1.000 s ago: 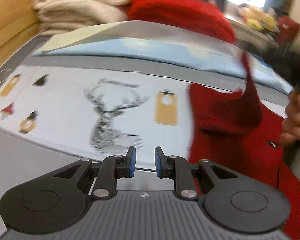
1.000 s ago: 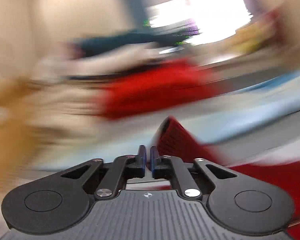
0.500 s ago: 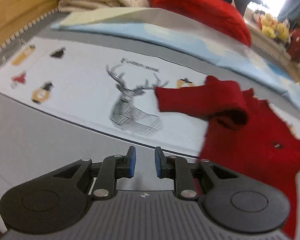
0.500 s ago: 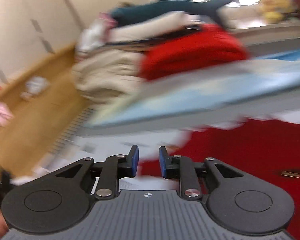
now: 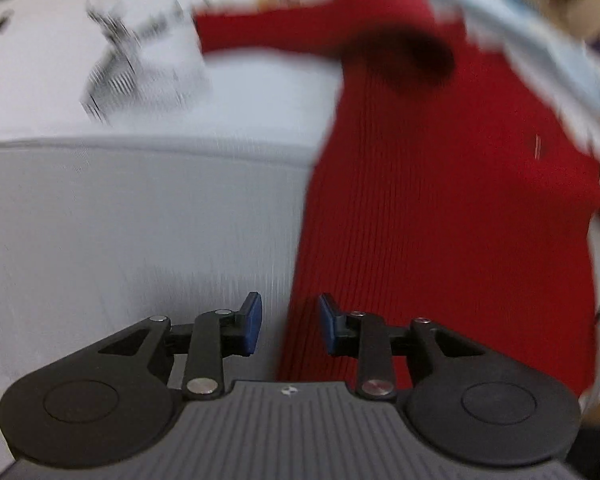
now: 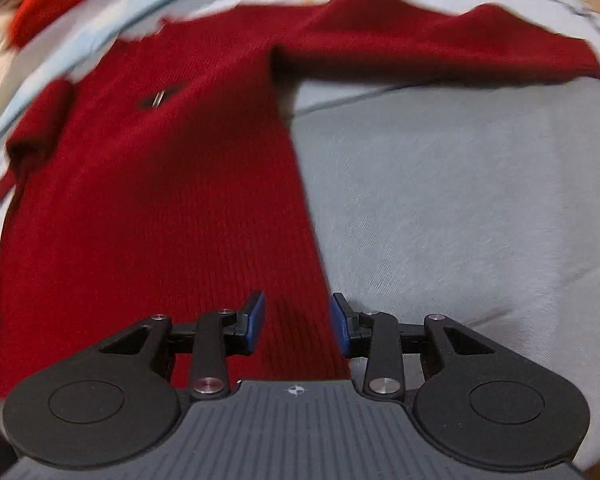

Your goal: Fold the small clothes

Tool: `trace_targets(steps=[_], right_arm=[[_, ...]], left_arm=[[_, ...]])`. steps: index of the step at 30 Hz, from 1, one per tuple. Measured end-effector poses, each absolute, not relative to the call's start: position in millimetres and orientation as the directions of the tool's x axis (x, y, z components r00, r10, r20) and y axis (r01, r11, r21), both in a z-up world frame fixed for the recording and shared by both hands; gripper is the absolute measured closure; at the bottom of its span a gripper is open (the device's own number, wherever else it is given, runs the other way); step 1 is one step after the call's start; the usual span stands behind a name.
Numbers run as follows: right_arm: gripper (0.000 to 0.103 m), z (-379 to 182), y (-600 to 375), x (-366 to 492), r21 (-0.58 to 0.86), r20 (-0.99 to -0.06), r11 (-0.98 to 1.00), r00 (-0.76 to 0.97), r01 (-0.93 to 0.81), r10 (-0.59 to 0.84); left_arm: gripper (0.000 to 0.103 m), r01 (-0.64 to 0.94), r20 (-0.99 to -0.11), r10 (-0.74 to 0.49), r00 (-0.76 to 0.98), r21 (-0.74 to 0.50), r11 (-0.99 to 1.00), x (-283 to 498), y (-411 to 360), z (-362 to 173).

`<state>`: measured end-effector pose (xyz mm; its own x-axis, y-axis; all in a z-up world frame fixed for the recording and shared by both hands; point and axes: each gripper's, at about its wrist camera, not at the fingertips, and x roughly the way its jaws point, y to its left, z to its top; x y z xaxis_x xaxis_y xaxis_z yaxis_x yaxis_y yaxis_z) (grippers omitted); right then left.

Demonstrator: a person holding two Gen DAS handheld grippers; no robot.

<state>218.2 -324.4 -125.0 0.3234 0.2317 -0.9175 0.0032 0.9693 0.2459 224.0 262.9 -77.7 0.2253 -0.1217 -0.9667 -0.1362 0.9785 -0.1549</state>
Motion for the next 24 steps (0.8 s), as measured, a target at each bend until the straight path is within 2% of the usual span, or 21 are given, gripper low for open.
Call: trace_targets(steps=[4, 7, 8, 9, 11, 13, 15, 17, 21, 24], right_arm=[[0.066, -141.3, -321.0, 209.8, 0.206, -0.936, 0.975, 0.273, -0.084, 0.222], [0.083, -137.7, -319.9, 206.6, 0.233, -0.929, 0.967, 0.271, -0.101, 0.252], [0.097, -136.2, -322.1, 204.1, 0.246, -0.924, 0.965, 0.278, -0.095, 0.263], [0.097, -133.4, -325.6, 205.9, 0.262, -0.918, 0.961, 0.285, -0.085, 0.275], [0.098, -122.8, -333.2, 204.3, 0.29, -0.905, 0.956, 0.311, -0.045, 0.289], [0.098, -104.5, -346.8, 201.3, 0.324, -0.877, 0.946, 0.371, -0.013, 0.306], [0.098, -92.7, -353.4, 195.0, 0.334, -0.866, 0.943, 0.396, 0.003, 0.306], [0.098, -92.6, -348.8, 184.9, 0.265, -0.888, 0.964, 0.391, 0.008, 0.241], [0.097, -114.3, -339.6, 179.5, 0.178, -0.94, 0.984, 0.298, 0.012, 0.166], [0.093, -123.1, -323.1, 179.8, 0.1, -0.953, 0.994, 0.282, -0.049, 0.11]], left_arm=[[0.069, -0.087, -0.978, -0.134, 0.159, -0.149, 0.985, 201.6, 257.5, -93.3], [0.069, -0.05, -0.982, -0.139, 0.125, -0.146, 0.988, 184.6, 251.7, -101.3], [0.07, -0.031, -0.983, -0.137, 0.124, -0.141, 0.989, 179.5, 247.9, -102.5], [0.073, -0.009, -0.983, -0.132, 0.127, -0.134, 0.991, 174.5, 243.4, -102.6], [0.088, 0.03, -0.982, -0.129, 0.135, -0.126, 0.992, 165.6, 235.3, -101.2], [0.094, 0.077, -0.979, -0.139, 0.148, -0.129, 0.989, 155.8, 226.8, -97.1], [0.095, 0.143, -0.969, -0.196, 0.152, -0.175, 0.974, 143.6, 216.6, -90.0], [0.095, 0.205, -0.966, -0.225, 0.131, -0.195, 0.959, 130.1, 206.6, -87.2], [0.096, 0.297, -0.989, -0.112, 0.094, -0.079, 0.952, 107.3, 197.4, -100.2], [0.096, 0.278, -0.988, -0.124, 0.095, -0.093, 0.956, 105.3, 205.3, -99.6]])
